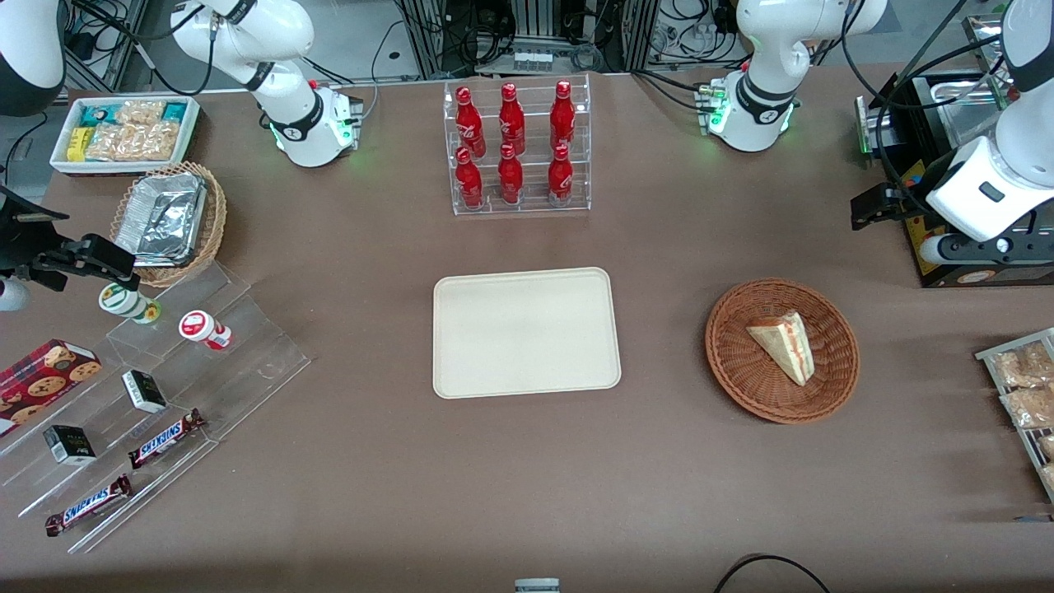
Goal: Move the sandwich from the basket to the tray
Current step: 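Move the left gripper over the sandwich in the wicker basket and lower it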
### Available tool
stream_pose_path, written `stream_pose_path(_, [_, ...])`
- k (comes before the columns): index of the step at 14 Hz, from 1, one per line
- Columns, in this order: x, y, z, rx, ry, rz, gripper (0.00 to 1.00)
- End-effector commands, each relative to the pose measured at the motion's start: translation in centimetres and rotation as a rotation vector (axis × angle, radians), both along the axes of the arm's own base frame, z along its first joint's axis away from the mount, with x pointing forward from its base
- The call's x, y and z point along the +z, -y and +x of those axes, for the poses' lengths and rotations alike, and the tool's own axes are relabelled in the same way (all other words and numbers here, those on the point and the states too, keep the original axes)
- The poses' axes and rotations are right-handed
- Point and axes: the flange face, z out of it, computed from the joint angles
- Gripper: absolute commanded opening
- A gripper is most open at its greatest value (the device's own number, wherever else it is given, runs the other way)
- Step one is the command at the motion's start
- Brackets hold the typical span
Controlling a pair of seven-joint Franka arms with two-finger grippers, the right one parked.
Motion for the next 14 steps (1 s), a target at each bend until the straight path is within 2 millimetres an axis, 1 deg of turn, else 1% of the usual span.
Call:
stream_pose_path(1, [0.7, 0.1, 0.2, -0.010, 0.017, 0.008, 1.00])
stream_pose_path(3, [0.5, 0.0, 0.3, -0.006, 0.014, 0.006, 1.00])
stream_pose_path(5, [-0.6, 0.1, 0.5, -0.009, 0.013, 0.010, 1.00])
stream_pose_path(7, [-2.4, 0.0, 0.6, -0.007, 0.013, 0.011, 1.00])
stream_pose_path(11, [-7.3, -0.6, 0.8, 0.018, 0.029, 0.016, 1.00])
stream_pose_path(14, [-11.7, -0.9, 0.4, 0.116, 0.060, 0.028, 1.00])
